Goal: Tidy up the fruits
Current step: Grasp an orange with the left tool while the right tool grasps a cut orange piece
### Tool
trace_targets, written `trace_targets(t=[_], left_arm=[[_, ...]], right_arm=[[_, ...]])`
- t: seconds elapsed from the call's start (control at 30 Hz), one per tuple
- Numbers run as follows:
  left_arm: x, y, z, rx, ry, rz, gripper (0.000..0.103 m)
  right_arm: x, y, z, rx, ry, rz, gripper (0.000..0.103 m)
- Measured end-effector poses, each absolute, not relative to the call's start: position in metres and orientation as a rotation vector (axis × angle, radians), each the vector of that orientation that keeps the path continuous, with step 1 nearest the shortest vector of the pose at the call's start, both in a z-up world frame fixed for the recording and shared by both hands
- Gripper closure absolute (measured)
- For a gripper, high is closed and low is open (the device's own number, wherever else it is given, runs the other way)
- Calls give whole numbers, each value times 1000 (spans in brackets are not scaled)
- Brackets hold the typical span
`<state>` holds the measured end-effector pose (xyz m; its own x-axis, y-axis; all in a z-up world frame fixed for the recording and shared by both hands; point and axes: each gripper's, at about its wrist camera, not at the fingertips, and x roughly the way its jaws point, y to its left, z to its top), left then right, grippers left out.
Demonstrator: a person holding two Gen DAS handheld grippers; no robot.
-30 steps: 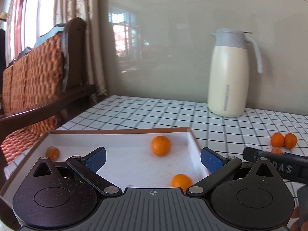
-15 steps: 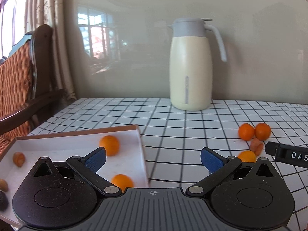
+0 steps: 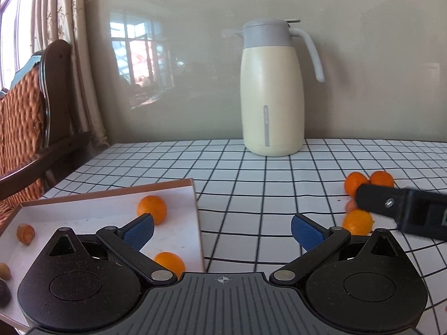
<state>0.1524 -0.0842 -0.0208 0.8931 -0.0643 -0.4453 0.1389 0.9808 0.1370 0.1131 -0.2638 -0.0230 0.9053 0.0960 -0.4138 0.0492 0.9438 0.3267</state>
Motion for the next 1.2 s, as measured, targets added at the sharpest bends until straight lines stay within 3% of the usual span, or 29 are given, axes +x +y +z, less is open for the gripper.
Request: trace_targets(t=[0.2, 0.33, 0.67, 0.8, 0.93, 1.2], left_arm=[[156, -78, -23, 166, 479, -95, 0], [156, -88, -26, 193, 488, -114, 0], [153, -146, -36, 203, 491, -290, 0], [155, -170, -41, 225, 513, -332, 30], [154, -185, -43, 237, 512, -375, 33], [160, -201, -47, 215, 567, -448, 63]], right_arm=[[126, -254, -27, 221, 477, -158, 9], [125, -268, -32, 227, 524, -205, 16], [103, -305, -29, 246, 482, -303, 16], [100, -316, -30, 273, 487, -316, 16], [99, -320, -32, 272, 486, -323, 16], [100, -323, -35, 271, 492, -326, 16]])
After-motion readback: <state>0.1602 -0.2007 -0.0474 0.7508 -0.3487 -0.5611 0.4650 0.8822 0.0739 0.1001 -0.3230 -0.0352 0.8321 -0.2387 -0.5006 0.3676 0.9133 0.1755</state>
